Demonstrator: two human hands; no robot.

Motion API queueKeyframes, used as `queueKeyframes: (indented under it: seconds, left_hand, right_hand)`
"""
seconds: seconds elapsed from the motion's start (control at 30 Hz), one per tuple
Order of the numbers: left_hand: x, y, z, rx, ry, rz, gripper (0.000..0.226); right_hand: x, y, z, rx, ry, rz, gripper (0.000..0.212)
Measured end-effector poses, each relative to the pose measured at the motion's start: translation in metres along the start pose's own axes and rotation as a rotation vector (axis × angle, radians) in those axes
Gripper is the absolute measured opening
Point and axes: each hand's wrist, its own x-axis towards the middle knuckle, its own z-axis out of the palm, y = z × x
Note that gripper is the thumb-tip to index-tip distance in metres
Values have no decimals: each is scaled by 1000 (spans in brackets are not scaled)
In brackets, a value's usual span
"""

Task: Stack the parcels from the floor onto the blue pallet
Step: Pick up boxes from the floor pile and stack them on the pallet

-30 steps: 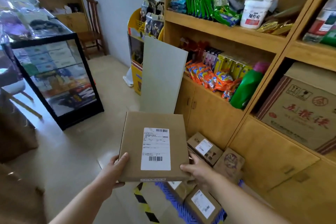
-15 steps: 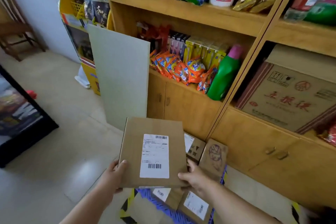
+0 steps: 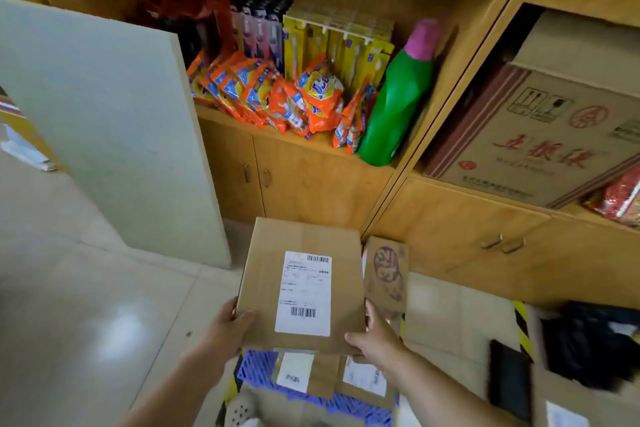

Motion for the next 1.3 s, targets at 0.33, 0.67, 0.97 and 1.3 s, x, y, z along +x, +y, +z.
queueKeyframes:
  seconds: [0.33,0.67,0.97,1.3]
  left_hand:
    - [160,-5,38,242,-170,-71,36]
    - [322,-54,109,381,-205,-65,36]
    - [399,-91,159,367,-212,32,43]
    - [434,-112,180,402,-196,132,41]
  right_hand:
    - [118,25,22,-23,131,80,100]
    - [277,76,22,48,181,0,104]
    - [358,113,23,-232,387,-88,80]
    - [401,140,29,-922,692,-165,88]
